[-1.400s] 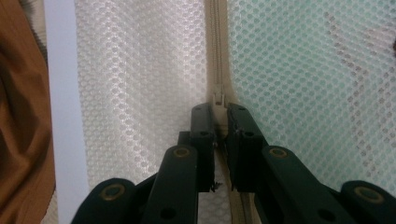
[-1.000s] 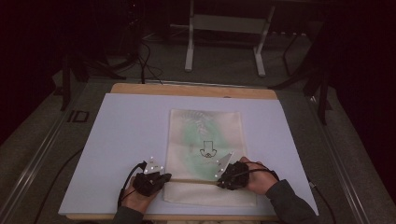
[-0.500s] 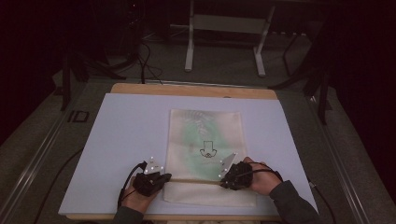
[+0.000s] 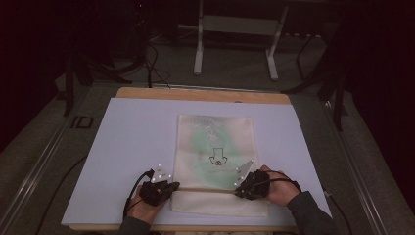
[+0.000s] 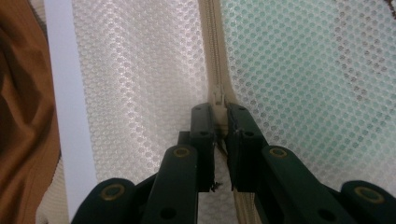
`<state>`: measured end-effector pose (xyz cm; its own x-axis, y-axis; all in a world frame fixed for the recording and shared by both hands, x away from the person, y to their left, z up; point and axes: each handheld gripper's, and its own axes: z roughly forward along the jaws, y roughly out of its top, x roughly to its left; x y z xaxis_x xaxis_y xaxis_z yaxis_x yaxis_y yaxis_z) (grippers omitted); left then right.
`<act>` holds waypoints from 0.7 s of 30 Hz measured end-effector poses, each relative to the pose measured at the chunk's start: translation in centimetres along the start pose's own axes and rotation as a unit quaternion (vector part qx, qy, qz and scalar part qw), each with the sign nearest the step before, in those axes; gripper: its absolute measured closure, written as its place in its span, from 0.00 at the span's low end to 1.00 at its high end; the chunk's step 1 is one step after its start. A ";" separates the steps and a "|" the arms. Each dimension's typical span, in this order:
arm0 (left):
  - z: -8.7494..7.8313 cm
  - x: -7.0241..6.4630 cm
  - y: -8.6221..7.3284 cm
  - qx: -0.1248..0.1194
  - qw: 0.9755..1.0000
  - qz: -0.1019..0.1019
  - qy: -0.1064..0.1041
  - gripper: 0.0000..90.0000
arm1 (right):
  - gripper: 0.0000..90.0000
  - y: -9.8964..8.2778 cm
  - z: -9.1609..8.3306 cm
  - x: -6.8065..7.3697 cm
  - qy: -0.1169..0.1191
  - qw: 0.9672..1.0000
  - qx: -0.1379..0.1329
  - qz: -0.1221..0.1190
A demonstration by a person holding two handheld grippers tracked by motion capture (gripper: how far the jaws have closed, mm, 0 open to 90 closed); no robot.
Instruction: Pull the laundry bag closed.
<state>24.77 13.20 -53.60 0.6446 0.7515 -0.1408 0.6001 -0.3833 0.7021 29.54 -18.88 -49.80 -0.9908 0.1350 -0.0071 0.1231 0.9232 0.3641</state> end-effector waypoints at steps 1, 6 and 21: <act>0.0 0.0 0.0 0.000 1.000 0.000 0.000 0.99 | 0.92 -0.1 0.0 0.0 -0.001 1.000 0.002 0.000; 0.0 0.0 0.0 0.000 1.000 0.000 0.000 0.99 | 0.92 -0.3 -0.2 -0.1 -0.003 1.000 0.001 0.000; 0.0 0.0 0.0 0.000 1.000 -0.001 0.000 0.99 | 0.92 -1.5 -0.8 -0.3 -0.004 1.000 -0.001 0.014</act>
<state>24.77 13.19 -53.59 0.6435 0.7523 -0.1412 0.6010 -0.3824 0.7019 29.66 -20.58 -49.60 -0.9865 0.1636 -0.0044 0.1507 0.9184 0.3659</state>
